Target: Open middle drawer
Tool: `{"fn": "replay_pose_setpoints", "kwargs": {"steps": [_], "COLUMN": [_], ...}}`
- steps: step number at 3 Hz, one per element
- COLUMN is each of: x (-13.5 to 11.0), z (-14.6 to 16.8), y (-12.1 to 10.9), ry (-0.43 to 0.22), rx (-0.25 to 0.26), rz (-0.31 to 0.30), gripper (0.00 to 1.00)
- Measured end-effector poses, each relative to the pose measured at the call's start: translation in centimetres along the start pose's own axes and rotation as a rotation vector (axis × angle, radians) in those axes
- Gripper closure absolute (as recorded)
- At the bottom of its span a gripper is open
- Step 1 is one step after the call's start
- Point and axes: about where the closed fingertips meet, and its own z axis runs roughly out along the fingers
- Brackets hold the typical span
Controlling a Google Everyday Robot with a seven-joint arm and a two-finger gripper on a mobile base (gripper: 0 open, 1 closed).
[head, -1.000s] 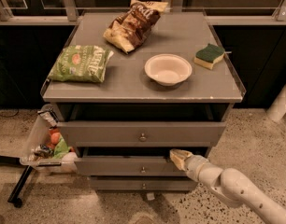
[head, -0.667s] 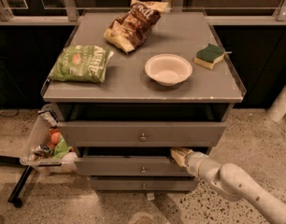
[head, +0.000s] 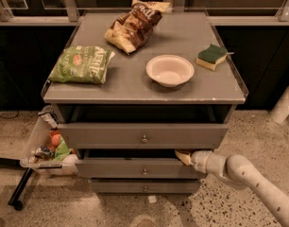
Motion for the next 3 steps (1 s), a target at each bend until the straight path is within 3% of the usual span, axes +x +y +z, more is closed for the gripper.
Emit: {"fn": "replay_pose_setpoints", "kwargs": {"steps": [1,2,3], "x": [0.0,0.3,0.1], "z": [0.0,0.6,0.5], "y": [0.0,1.4,1.5], "ry": [0.000,0.000,0.000], "rx": [-0.001,-0.061,-0.062], "rz": [0.000,0.018,0.018], "gripper": [1.00,1.00,1.00]}}
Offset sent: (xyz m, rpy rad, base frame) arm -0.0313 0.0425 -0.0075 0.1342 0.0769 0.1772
